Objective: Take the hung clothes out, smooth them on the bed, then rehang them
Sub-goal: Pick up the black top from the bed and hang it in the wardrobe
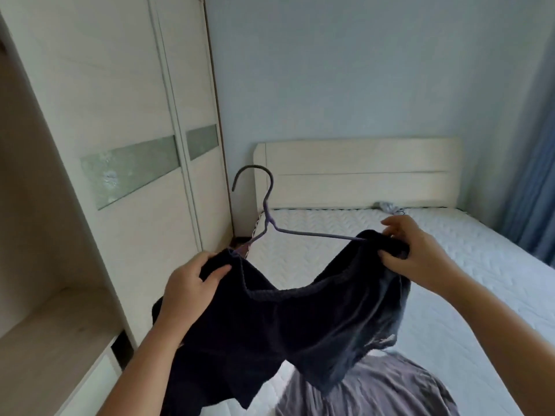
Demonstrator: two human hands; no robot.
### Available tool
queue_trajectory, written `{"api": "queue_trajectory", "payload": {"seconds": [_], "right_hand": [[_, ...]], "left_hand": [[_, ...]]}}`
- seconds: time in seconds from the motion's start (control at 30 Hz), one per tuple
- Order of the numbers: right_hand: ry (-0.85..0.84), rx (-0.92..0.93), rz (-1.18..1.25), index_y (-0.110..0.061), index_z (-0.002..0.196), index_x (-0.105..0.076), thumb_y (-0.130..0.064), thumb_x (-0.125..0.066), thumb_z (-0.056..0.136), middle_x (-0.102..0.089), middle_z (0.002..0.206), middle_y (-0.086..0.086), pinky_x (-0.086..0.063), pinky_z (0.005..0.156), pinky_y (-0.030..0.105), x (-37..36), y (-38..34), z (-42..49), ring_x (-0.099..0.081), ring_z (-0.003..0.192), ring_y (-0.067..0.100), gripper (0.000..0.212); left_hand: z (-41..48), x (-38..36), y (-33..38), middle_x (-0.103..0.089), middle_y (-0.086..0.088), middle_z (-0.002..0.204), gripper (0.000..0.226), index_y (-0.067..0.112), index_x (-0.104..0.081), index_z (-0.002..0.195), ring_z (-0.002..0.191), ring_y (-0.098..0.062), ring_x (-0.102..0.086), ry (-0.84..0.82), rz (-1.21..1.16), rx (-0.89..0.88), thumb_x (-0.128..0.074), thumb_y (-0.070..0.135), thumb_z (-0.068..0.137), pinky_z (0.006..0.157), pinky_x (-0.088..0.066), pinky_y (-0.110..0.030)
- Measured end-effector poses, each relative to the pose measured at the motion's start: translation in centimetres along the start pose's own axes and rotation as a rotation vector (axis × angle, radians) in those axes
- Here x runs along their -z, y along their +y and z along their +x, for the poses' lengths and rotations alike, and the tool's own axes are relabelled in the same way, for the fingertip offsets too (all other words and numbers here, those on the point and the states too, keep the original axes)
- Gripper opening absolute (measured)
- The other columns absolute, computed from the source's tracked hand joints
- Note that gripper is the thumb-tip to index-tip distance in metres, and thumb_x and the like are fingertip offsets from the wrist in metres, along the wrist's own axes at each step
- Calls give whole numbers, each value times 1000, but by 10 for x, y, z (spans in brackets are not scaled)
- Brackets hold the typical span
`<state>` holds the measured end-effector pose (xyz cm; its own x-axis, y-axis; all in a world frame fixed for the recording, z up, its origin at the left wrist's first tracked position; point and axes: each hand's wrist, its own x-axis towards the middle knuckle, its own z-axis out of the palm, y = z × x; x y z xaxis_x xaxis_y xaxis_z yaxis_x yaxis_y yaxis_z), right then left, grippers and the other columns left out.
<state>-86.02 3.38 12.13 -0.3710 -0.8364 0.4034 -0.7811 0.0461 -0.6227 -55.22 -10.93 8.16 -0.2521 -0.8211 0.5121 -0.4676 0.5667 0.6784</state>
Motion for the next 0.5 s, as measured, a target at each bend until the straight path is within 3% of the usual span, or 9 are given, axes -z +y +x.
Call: {"api": "queue_trajectory", "payload": {"seconds": [0.1,0.2,0.37,0.5], "right_hand": [[98,-53,32,-7,116,-45,-7,-70,76,-56,102,3,-46,94,37,9,5,2,-55,98,19,46],[198,-116,19,-9,108,-47,-12,-67,79,-55,100,3,-49,91,41,8,7,4,-55,96,21,36],[363,-152,-6,-6,112,-51,-12,-59,82,-53,98,0,-39,77,30,3,5,9,-51,90,19,32],[360,-144,-42,-4,110,-56,-8,-55,82,-55,91,3,-37,73,28,5,5,19,-50,81,20,28]], "left_hand": [[13,5,21,-65,1,69,10,15,-64,85,66,-17,-62,55,17,-71,-67,23,80,59,-46,-26],[21,9,39,-67,-10,66,15,13,-64,86,63,-28,-62,77,54,-144,-67,26,80,61,-49,-38],[35,16,50,-66,-9,66,11,16,-64,83,64,-27,-61,90,48,-178,-68,26,79,61,-47,-37],[44,21,49,-67,-6,69,9,22,-63,82,68,-23,-62,66,29,-144,-68,28,78,65,-49,-38]]}}
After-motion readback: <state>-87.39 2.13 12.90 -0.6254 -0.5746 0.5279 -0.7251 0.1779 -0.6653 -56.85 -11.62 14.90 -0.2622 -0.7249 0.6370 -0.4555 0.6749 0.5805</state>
